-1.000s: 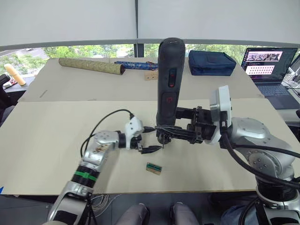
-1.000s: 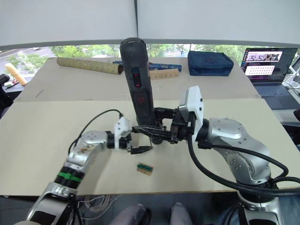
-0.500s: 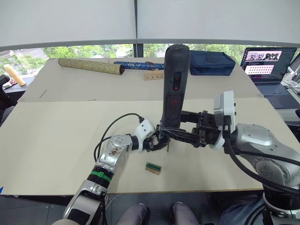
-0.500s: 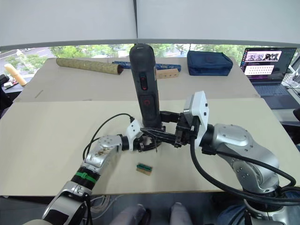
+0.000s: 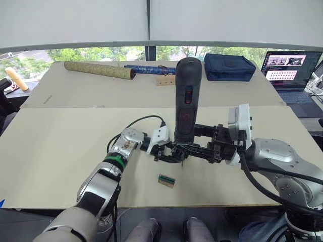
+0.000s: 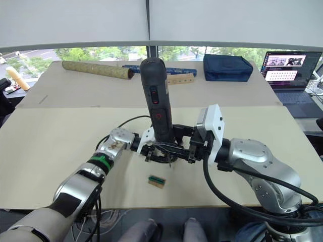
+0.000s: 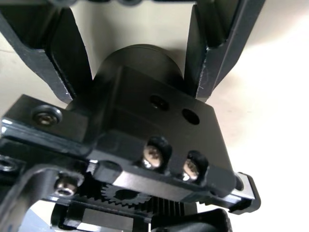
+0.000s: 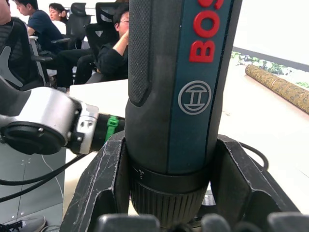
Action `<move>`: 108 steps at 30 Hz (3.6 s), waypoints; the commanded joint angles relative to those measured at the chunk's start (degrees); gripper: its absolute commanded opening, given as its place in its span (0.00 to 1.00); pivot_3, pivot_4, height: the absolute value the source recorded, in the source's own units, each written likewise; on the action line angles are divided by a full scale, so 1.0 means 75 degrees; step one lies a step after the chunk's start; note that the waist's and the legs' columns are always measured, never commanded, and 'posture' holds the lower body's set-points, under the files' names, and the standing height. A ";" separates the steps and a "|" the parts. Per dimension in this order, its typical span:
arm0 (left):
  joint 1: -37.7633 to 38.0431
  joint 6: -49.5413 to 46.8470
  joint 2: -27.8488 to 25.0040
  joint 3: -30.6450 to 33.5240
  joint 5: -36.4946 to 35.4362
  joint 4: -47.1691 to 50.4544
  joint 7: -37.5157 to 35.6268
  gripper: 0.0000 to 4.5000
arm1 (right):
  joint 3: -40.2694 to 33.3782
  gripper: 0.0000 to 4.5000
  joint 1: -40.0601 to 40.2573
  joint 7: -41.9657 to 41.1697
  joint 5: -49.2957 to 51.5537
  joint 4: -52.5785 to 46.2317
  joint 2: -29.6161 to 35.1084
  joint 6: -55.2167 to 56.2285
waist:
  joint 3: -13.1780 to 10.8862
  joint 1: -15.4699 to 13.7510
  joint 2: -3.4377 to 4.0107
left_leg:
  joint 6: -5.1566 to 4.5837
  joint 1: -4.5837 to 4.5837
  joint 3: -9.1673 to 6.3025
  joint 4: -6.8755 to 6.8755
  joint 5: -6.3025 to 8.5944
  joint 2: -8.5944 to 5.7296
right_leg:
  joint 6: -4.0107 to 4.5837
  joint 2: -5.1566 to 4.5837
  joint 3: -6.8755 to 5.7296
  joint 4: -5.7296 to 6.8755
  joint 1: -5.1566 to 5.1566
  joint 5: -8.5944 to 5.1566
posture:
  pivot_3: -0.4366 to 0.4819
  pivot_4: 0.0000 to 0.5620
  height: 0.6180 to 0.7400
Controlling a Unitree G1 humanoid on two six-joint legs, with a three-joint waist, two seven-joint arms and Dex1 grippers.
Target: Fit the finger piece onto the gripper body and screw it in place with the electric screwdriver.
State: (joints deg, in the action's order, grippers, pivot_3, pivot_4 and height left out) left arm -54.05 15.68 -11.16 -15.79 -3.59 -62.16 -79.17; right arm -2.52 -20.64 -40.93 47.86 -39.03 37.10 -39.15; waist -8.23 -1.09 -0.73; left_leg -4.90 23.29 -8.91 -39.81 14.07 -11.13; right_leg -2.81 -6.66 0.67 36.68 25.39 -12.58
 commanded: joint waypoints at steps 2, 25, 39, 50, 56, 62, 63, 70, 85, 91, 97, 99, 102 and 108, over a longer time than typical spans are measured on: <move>0.0001 -0.0074 -0.0067 0.0453 -0.0116 0.0052 0.0096 1.00 | -0.0078 0.42 -0.0013 0.0078 0.0037 -0.0397 -0.0041 0.0235 | 0.0000 0.0050 0.0000 | 0.0000 0.0000 0.0000 0.0000 0.0000 0.0001 | -0.0001 0.0001 0.0000 0.0002 0.0001 0.0000 | 0.48 0.27 1.00; 0.2461 -0.2124 -0.0233 0.0302 -0.0251 0.4292 0.1590 1.00 | 0.0091 0.42 -0.0089 0.0041 -0.0288 -0.0109 -0.0319 0.0368 | 0.0001 0.0031 0.0002 | 0.0007 -0.0019 0.0001 -0.0001 -0.0005 0.0002 | -0.0001 0.0010 0.0007 0.0012 -0.0009 0.0001 | 0.48 0.27 1.00; 0.1912 -0.1318 -0.0044 0.0229 -0.0156 0.3155 0.1557 0.51 | 0.0050 0.42 -0.0508 0.0209 -0.0032 -0.0261 -0.0335 0.0118 | 0.0001 0.0033 0.0002 | 0.0009 -0.0024 0.0002 -0.0003 -0.0006 0.0001 | -0.0002 0.0008 0.0008 0.0013 -0.0014 0.0001 | 0.48 0.27 1.00; 0.1482 -0.0842 0.0303 0.0279 0.0055 0.2299 0.1719 0.51 | 0.0508 0.42 -0.1945 0.0805 -0.0240 0.0542 -0.0760 -0.0258 | 0.0001 -0.0071 0.0002 | 0.0011 -0.0024 0.0002 -0.0007 -0.0008 -0.0004 | -0.0009 0.0002 0.0007 0.0011 -0.0021 0.0006 | 0.48 0.27 1.00; 0.1578 -0.0903 0.0266 0.0316 0.0035 0.2441 0.1759 0.51 | 0.0704 0.42 -0.1993 0.0594 -0.0710 0.0738 -0.0726 -0.0032 | 0.0001 -0.0076 0.0002 | 0.0011 -0.0022 0.0002 -0.0008 -0.0008 -0.0005 | -0.0010 0.0003 0.0008 0.0012 -0.0018 0.0006 | 0.48 0.27 1.00; 0.1666 -0.0967 0.0233 0.0317 0.0022 0.2578 0.1778 0.51 | 0.0697 0.42 -0.1991 0.0403 -0.0971 0.0829 -0.0769 0.0041 | 0.0001 -0.0056 0.0002 | 0.0011 -0.0022 0.0002 -0.0008 -0.0008 -0.0004 | -0.0010 0.0004 0.0008 0.0012 -0.0018 0.0007 | 0.48 0.27 1.00; 0.1680 -0.0985 0.0229 0.0316 0.0018 0.2605 0.1783 0.51 | 0.0670 0.42 -0.2017 0.0375 -0.0991 0.0854 -0.0771 0.0039 | 0.0001 -0.0055 0.0002 | 0.0011 -0.0021 0.0002 -0.0008 -0.0008 -0.0004 | -0.0010 0.0004 0.0008 0.0012 -0.0017 0.0007 | 0.48 0.27 1.00; 0.1742 -0.1066 0.0245 0.0286 0.0017 0.2750 0.1819 0.51 | 0.0575 0.42 -0.2147 0.0243 -0.1081 0.0954 -0.0795 0.0031 | 0.0001 -0.0046 0.0002 | 0.0011 -0.0021 0.0001 -0.0008 -0.0008 -0.0003 | -0.0010 0.0004 0.0008 0.0012 -0.0017 0.0007 | 0.48 0.27 1.00; 0.1817 -0.1247 0.0240 0.0265 -0.0016 0.3012 0.1805 0.51 | 0.0573 0.42 -0.2163 0.0123 -0.1434 0.1181 -0.0819 0.0173 | 0.0002 -0.0030 0.0003 | 0.0011 -0.0020 0.0001 -0.0007 -0.0008 -0.0003 | -0.0010 0.0005 0.0009 0.0011 -0.0015 0.0007 | 0.48 0.27 1.00; 0.1811 -0.1323 0.0244 0.0275 -0.0038 0.3090 0.1810 0.51 | 0.0611 0.42 -0.2045 0.0107 -0.1613 0.1269 -0.0834 0.0246 | 0.0002 -0.0029 0.0003 | 0.0010 -0.0020 0.0001 -0.0007 -0.0008 -0.0003 | -0.0010 0.0005 0.0008 0.0012 -0.0015 0.0007 | 0.48 0.27 1.00; 0.1779 -0.1356 0.0246 0.0302 -0.0055 0.3106 0.1828 0.51 | 0.0632 0.42 -0.1932 0.0020 -0.1706 0.1295 -0.0842 0.0295 | 0.0002 -0.0028 0.0003 | 0.0011 -0.0020 0.0001 -0.0007 -0.0008 -0.0003 | -0.0010 0.0005 0.0009 0.0011 -0.0014 0.0007 | 0.48 0.27 1.00; 0.1780 -0.1358 0.0241 0.0304 -0.0056 0.3110 0.1829 0.51 | 0.0626 0.42 -0.1908 -0.0005 -0.1714 0.1303 -0.0838 0.0299 | 0.0002 -0.0029 0.0003 | 0.0011 -0.0019 0.0001 -0.0007 -0.0008 -0.0003 | -0.0010 0.0005 0.0008 0.0011 -0.0014 0.0007 | 0.48 0.27 1.00; 0.1780 -0.1355 0.0232 0.0308 -0.0053 0.3106 0.1831 0.51 | 0.0620 0.42 -0.1874 -0.0031 -0.1722 0.1304 -0.0843 0.0303 | 0.0002 -0.0029 0.0003 | 0.0010 -0.0019 0.0001 -0.0007 -0.0008 -0.0003 | -0.0010 0.0004 0.0008 0.0012 -0.0014 0.0007 | 0.48 0.27 1.00; 0.1788 -0.1373 0.0237 0.0309 -0.0054 0.3122 0.1842 0.51 | 0.0678 0.42 -0.1787 -0.0019 -0.1781 0.1285 -0.0918 0.0323 | 0.0002 -0.0024 0.0003 | 0.0011 -0.0018 0.0002 -0.0007 -0.0008 -0.0004 | -0.0010 0.0004 0.0009 0.0011 -0.0013 0.0007 | 0.48 0.27 1.00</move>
State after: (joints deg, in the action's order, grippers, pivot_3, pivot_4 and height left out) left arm -40.56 5.56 -9.81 -13.50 -3.61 -40.32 -65.67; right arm 3.91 -33.15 -41.07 34.28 -27.59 30.59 -39.33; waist -8.22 -1.28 -0.71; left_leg -4.82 23.15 -8.89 -39.87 14.02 -11.16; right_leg -2.88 -6.63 0.74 36.77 25.29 -12.53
